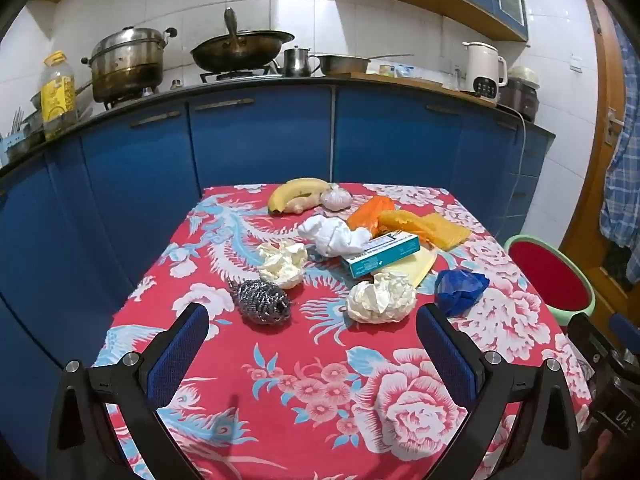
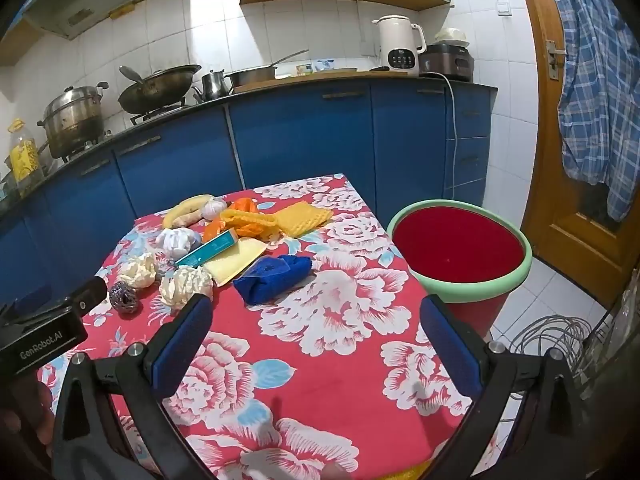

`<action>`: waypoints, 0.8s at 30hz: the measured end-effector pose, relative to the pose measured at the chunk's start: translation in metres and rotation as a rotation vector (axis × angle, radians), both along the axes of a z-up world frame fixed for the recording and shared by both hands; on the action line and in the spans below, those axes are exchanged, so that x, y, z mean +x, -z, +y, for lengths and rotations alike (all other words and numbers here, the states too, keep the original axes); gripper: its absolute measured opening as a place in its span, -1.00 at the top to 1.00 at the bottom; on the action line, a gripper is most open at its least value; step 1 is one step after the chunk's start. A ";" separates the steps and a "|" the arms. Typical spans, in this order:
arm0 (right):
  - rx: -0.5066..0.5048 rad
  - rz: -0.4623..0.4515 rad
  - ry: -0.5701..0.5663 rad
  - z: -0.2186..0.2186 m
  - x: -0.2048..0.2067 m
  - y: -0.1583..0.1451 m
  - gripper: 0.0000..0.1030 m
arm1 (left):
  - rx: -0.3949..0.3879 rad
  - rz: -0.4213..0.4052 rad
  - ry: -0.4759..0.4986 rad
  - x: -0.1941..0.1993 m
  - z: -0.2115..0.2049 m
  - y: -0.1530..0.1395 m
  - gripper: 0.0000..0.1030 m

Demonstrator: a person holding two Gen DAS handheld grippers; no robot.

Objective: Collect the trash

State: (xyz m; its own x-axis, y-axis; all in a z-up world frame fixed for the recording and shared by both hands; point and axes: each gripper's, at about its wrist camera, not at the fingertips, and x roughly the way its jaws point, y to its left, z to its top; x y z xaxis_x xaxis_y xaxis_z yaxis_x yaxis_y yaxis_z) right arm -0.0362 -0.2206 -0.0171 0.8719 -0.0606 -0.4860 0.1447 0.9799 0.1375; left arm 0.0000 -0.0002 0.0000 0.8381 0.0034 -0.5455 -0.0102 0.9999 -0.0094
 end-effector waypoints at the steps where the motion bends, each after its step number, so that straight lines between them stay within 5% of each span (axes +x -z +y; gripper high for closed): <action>1: 0.001 0.002 -0.001 0.000 0.001 0.000 -0.97 | -0.001 0.001 0.000 0.000 0.000 0.000 -1.00; 24: -0.003 -0.010 -0.005 0.000 -0.003 -0.007 -0.97 | -0.012 -0.004 -0.006 -0.001 0.005 -0.004 -1.00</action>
